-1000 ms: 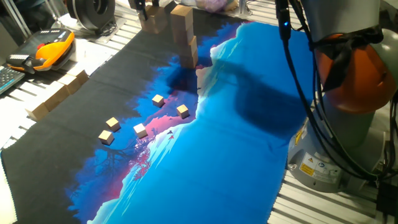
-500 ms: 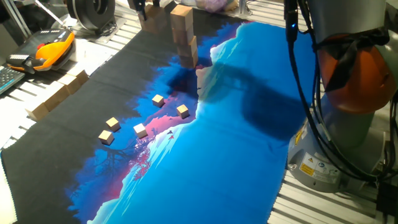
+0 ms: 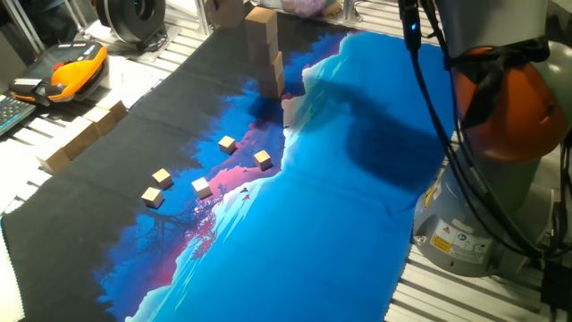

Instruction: Stack the blocks in a vertical line of five

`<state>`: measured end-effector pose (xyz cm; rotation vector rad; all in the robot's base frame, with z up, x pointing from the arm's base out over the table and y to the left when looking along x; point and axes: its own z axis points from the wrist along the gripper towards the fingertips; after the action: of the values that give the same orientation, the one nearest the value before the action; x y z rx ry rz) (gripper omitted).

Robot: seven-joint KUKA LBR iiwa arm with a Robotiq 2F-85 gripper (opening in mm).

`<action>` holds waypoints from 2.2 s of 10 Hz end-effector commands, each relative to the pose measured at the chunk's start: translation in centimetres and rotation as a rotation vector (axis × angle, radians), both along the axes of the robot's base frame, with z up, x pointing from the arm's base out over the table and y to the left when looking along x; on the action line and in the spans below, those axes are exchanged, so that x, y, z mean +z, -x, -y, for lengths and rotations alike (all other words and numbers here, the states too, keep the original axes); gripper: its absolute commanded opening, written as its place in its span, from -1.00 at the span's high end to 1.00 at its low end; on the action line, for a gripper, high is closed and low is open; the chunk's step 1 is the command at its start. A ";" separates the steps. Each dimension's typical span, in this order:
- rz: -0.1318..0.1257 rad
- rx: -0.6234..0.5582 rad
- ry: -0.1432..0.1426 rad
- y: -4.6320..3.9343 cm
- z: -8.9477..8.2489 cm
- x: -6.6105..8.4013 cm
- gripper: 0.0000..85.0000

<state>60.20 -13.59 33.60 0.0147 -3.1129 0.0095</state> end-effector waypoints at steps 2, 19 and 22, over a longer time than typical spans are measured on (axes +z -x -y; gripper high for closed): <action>0.003 0.036 -0.013 0.29 3.9 0.3 1.00; 0.026 0.109 -0.009 1.33 8.1 -3.1 1.00; 0.023 0.118 -0.011 1.53 8.3 -3.3 1.00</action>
<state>58.67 -21.92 30.32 0.2003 -3.1298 -0.0049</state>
